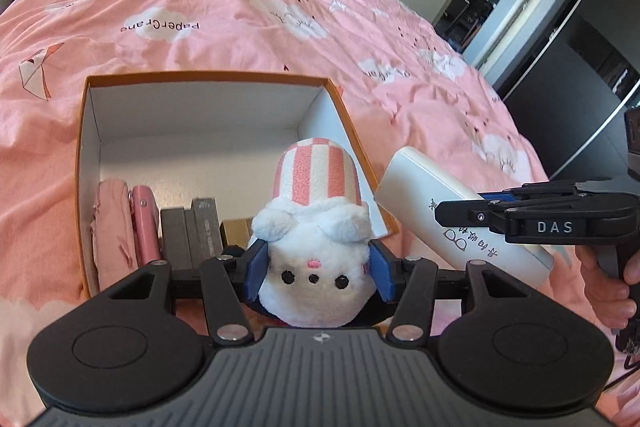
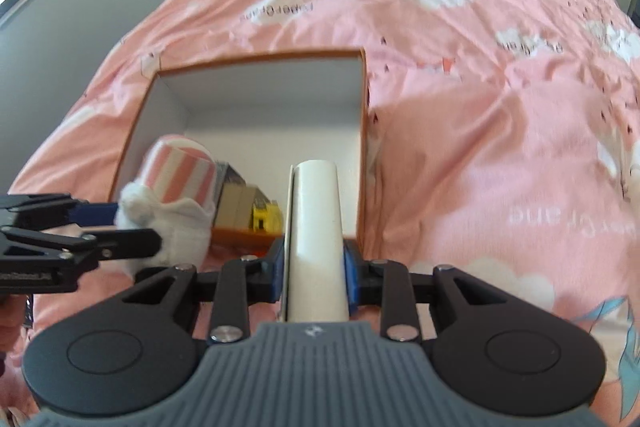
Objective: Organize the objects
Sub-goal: 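Lower the power bank into the box and open the right tool while the left holds the bunny above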
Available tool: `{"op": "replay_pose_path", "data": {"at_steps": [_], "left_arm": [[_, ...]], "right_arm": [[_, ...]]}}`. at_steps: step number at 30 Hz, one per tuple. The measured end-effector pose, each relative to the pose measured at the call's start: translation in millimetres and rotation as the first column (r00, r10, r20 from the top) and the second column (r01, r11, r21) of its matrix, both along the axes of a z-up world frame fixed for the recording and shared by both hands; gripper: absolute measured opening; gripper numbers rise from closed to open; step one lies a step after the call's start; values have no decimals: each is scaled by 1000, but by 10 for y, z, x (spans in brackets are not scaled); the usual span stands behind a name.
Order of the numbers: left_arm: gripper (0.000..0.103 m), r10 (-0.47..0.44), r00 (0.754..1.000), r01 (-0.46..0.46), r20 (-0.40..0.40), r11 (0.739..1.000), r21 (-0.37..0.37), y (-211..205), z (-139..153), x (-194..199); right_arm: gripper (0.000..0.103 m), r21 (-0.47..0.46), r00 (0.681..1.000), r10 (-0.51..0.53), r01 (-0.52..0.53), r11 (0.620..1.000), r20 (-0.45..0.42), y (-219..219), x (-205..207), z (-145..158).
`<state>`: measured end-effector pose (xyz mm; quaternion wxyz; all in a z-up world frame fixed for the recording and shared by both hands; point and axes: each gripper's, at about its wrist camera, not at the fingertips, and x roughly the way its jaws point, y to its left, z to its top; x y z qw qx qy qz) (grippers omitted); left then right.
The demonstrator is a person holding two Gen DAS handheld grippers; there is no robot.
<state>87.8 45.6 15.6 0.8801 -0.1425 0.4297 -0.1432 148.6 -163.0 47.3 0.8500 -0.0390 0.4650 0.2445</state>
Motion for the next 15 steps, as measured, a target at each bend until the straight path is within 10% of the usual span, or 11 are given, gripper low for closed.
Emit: {"op": "replay_pose_path", "data": {"at_steps": [15], "left_arm": [[61, 176, 984, -176, -5, 984, -36, 281, -240, 629]], "right_arm": [[31, 11, 999, -15, 15, 1000, 39, 743, 835, -301]]}}
